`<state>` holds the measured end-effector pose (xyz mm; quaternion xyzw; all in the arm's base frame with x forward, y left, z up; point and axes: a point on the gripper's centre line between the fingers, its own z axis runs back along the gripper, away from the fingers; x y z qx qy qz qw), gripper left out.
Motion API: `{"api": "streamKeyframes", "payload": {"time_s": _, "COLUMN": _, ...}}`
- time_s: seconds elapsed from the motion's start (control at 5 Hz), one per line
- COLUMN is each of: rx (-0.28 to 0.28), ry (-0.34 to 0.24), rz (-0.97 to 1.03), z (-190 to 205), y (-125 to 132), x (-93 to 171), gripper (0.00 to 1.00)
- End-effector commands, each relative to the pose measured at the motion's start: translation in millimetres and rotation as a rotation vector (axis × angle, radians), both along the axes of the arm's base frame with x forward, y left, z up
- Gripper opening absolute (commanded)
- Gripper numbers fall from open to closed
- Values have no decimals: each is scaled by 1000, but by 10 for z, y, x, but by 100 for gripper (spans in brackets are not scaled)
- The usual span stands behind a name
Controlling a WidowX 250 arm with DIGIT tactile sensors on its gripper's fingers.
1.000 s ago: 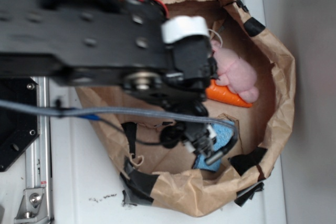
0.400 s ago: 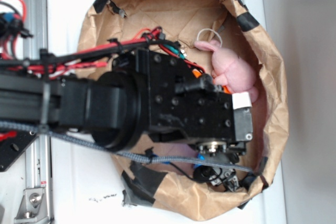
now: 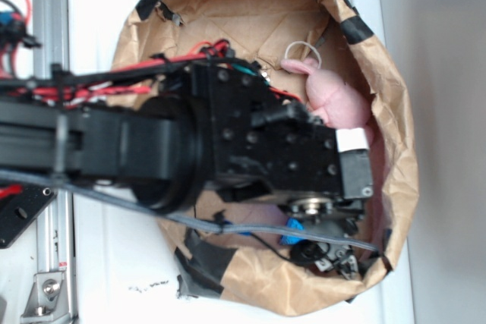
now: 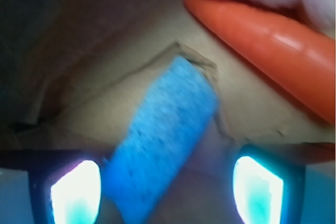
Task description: Grab the blue sponge.
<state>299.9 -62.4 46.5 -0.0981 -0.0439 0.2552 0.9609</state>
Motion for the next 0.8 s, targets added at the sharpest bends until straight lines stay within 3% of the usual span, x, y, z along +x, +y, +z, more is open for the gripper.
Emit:
{"api": "streamKeyframes", "payload": {"time_s": 0.0, "rx": 107, "ry": 38, "rz": -98, "z": -275, "y": -91, "x": 40, "gripper": 0}}
{"api": "streamKeyframes", "payload": {"time_s": 0.2, "rx": 171, "ry": 98, "rz": -145, "z": -93, "y": 33, "x": -106, "gripper": 0}}
{"api": "streamKeyframes", "payload": {"time_s": 0.4, "rx": 233, "ry": 137, "rz": -254, "z": 329, "y": 323, "x": -131, "gripper": 0}}
{"api": "streamKeyframes", "payload": {"time_s": 0.6, "rx": 313, "ry": 28, "rz": -353, "z": 783, "y": 609, "x": -160, "gripper": 0}}
